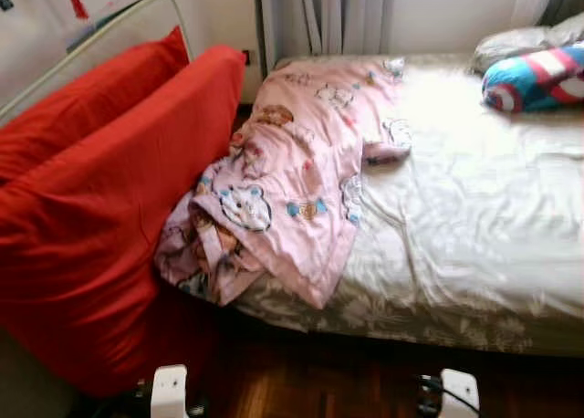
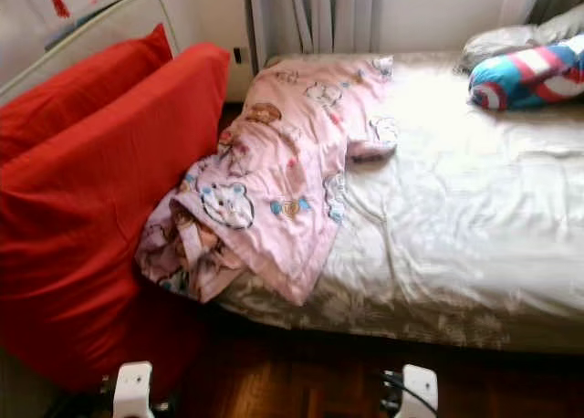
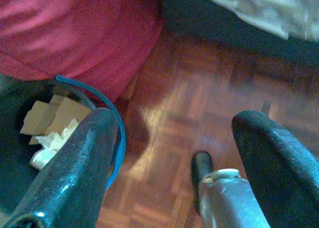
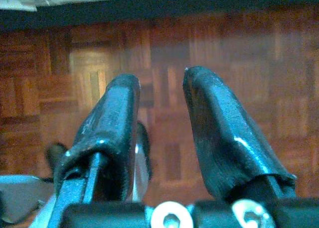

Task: Clean up the room

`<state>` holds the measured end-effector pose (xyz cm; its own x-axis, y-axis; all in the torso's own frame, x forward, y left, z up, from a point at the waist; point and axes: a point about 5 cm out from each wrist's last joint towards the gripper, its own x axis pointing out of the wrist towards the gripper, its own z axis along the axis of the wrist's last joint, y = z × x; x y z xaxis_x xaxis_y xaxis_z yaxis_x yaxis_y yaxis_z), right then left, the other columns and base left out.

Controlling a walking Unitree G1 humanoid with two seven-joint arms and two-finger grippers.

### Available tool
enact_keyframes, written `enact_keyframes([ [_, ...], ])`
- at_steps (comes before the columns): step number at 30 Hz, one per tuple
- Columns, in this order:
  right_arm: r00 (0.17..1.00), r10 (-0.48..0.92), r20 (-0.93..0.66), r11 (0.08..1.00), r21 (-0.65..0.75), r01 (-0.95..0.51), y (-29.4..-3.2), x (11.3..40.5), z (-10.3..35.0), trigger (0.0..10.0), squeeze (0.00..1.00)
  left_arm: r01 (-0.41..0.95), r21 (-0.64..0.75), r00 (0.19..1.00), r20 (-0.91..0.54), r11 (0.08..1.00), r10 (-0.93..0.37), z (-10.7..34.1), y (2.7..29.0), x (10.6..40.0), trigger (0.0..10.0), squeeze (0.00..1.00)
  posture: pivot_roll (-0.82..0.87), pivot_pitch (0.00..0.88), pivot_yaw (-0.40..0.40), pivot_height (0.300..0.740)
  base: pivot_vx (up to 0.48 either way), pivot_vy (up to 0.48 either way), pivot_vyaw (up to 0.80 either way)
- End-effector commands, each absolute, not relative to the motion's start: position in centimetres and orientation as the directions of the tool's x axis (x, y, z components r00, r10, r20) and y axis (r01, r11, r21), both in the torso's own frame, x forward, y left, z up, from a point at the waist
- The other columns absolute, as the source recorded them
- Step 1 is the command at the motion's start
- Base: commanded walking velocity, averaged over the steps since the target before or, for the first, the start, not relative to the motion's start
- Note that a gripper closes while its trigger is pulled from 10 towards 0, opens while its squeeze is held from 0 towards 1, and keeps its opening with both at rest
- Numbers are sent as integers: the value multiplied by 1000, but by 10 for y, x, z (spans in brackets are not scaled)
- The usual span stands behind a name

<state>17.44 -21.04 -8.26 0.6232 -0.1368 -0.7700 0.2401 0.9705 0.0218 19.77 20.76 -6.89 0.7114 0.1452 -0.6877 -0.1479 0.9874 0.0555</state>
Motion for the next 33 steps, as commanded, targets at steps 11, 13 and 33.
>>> enact_keyframes([
  [11, 621, -100, -777, 973, 53, 223, -196, 175, -85, 10000, 0, -166, 80, 675, -718, 983, 172, -75, 219, 182, 10000, 0, -71, 52, 55, 740, 295, 0, 449],
  [13, 621, -100, -777, 973, 53, 223, -196, 175, -85, 10000, 0, -166, 79, 675, -718, 983, 171, -75, 219, 182, 10000, 0, -70, 51, 54, 740, 296, 0, 0],
  [33, 667, -91, -740, 974, 73, 215, -197, 178, -82, 10000, 0, -173, 51, 714, -681, 984, 161, -73, 216, 184, 10000, 0, -74, 57, 46, 740, 207, 0, 0],
])
